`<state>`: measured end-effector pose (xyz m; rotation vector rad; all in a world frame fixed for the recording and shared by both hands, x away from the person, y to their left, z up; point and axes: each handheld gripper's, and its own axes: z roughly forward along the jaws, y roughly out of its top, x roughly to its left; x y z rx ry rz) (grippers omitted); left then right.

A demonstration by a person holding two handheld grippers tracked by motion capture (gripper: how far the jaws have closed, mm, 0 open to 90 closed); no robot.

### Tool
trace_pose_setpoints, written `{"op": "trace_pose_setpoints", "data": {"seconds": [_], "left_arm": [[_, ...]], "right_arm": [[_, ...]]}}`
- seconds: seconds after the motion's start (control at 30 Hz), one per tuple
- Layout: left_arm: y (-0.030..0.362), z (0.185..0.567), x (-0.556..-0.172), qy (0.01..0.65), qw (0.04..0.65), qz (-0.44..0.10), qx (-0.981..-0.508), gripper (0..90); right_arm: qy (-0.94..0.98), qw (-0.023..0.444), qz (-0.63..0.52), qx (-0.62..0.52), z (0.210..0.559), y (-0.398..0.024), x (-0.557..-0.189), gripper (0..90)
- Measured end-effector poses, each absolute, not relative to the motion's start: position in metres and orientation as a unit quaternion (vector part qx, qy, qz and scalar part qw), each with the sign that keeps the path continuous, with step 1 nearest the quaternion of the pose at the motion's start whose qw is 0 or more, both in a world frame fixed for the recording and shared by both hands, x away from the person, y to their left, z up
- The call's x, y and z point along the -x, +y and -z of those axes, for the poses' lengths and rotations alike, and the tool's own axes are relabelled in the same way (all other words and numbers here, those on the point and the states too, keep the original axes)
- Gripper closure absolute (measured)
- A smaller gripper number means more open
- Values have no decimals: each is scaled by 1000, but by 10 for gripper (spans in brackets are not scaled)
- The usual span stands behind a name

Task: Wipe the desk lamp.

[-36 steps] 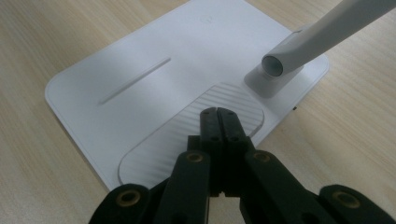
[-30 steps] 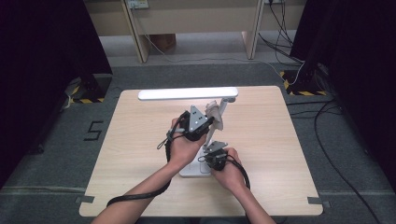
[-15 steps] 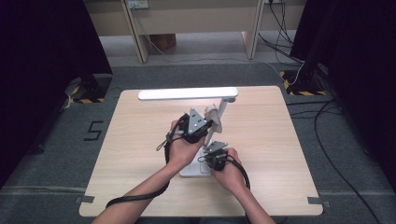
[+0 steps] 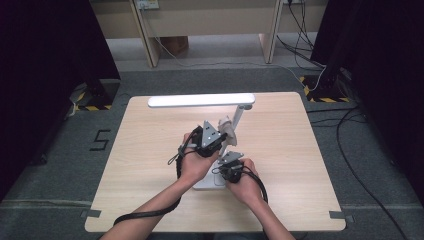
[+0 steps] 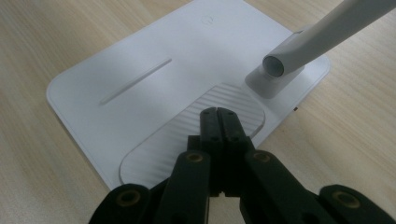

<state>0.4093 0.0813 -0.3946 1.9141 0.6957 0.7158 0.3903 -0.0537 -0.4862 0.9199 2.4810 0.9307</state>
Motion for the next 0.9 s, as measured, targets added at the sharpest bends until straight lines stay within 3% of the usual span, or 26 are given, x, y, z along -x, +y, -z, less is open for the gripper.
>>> {"op": "trace_pose_setpoints", "data": {"seconds": [0.9], "left_arm": [[87, 417, -412, 289, 469, -276, -787, 813]], "right_arm": [[872, 167, -328, -324, 487, -54, -390, 900]]}}
